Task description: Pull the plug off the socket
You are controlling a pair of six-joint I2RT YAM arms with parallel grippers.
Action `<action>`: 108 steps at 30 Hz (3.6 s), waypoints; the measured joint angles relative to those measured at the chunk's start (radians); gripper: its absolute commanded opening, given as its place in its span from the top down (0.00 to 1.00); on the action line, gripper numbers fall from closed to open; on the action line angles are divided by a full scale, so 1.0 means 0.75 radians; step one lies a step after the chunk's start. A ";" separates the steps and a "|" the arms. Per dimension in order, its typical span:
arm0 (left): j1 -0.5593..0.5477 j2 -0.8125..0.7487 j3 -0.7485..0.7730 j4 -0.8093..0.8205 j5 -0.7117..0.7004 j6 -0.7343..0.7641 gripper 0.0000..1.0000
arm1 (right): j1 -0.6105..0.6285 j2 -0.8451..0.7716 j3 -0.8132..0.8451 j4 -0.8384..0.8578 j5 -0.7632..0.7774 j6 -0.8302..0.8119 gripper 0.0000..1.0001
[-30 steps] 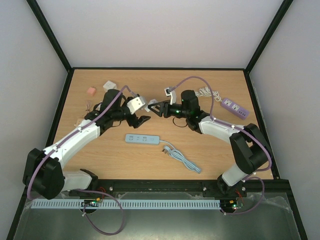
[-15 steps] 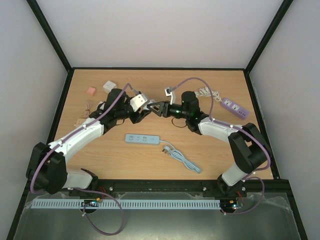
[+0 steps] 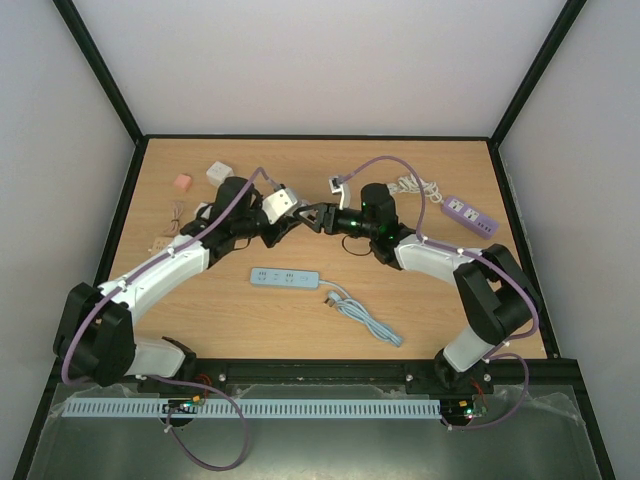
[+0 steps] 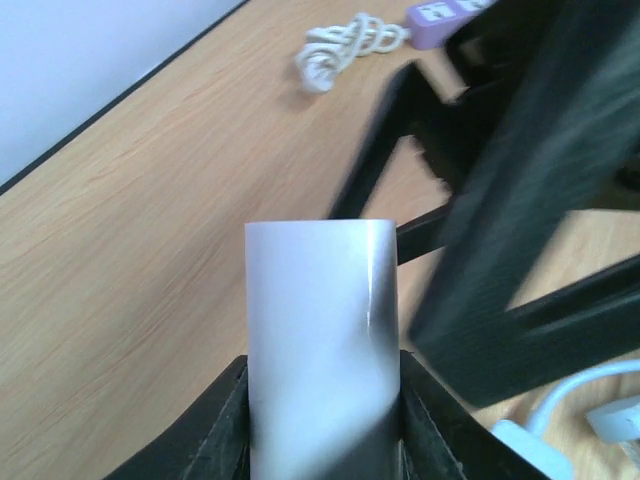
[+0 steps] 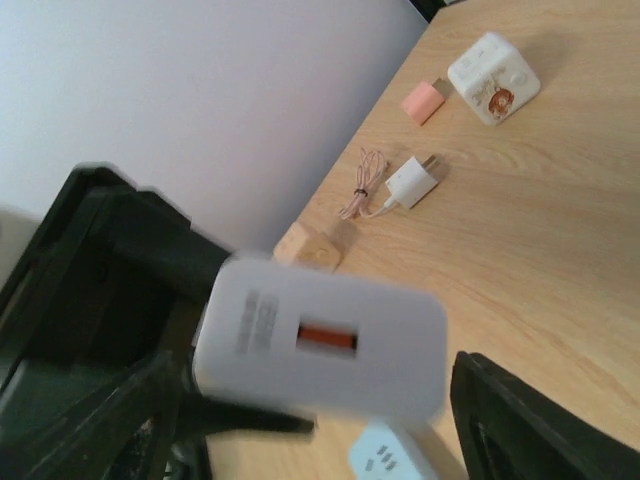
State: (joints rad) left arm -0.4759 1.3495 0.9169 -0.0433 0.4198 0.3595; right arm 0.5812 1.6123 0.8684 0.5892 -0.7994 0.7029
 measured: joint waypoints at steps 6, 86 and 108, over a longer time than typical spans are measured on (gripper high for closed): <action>0.221 0.000 -0.001 -0.055 0.042 0.002 0.84 | -0.047 -0.038 0.014 -0.122 -0.006 -0.203 0.11; 0.674 0.140 0.155 -0.450 -0.119 0.103 0.01 | 0.310 0.420 0.513 -1.444 0.422 -1.623 0.19; 0.674 0.072 0.155 -0.449 -0.081 0.073 0.01 | 0.045 0.315 0.326 -1.425 0.515 -1.872 0.68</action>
State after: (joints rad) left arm 0.0296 1.4036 1.0332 -0.3801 0.3592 0.4141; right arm 0.6151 1.8488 1.1126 -0.4797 -0.4129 -0.7013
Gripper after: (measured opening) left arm 0.994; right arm 0.433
